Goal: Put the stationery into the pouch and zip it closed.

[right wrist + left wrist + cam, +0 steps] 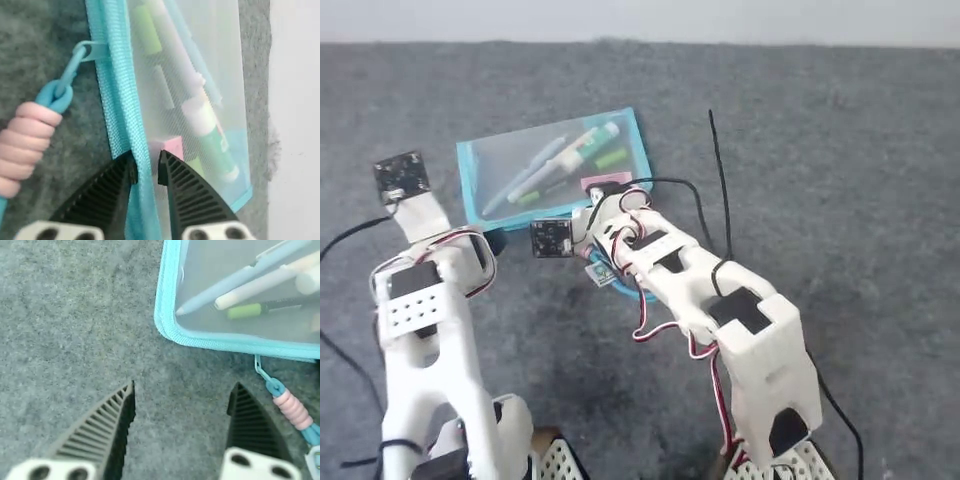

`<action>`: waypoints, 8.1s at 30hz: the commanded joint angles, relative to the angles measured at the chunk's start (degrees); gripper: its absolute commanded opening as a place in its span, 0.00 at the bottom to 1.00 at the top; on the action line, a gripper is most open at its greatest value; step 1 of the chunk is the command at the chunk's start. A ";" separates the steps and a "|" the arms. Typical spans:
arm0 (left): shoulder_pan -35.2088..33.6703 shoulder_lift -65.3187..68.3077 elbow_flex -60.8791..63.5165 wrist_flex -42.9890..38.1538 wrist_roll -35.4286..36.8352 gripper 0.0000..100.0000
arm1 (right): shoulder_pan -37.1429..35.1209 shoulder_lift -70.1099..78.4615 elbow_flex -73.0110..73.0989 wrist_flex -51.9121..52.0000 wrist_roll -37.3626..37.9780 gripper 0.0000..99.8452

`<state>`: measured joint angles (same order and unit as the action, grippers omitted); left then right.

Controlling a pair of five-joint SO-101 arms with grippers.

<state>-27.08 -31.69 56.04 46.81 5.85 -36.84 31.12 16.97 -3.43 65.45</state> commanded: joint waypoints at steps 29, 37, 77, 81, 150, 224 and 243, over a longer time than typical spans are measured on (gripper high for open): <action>7.74 -2.55 0.40 0.35 -5.01 0.28 | 15.52 -38.37 -36.31 105.10 -31.30 0.01; 8.88 -2.90 0.57 0.35 -5.19 0.28 | 15.52 -32.66 -42.29 104.92 -35.60 0.01; -4.84 28.92 -13.85 -8.53 -4.84 0.28 | -9.89 -57.63 33.76 51.65 -35.16 0.16; -4.84 29.27 -13.85 -8.62 -4.84 0.28 | -12.35 -57.01 33.32 52.35 -38.95 0.15; -4.84 29.36 -13.49 -9.49 -4.75 0.28 | 0.92 -48.57 34.73 39.52 -39.56 0.16; -4.75 29.36 -13.41 -9.49 -5.01 0.28 | 6.20 -47.78 37.54 29.23 -28.04 0.01; -4.66 29.36 -13.32 -9.49 -5.01 0.28 | 9.54 -63.96 24.18 55.60 -35.25 0.01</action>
<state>-32.00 -1.98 45.41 37.76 0.48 -27.96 -27.96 47.91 46.07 31.78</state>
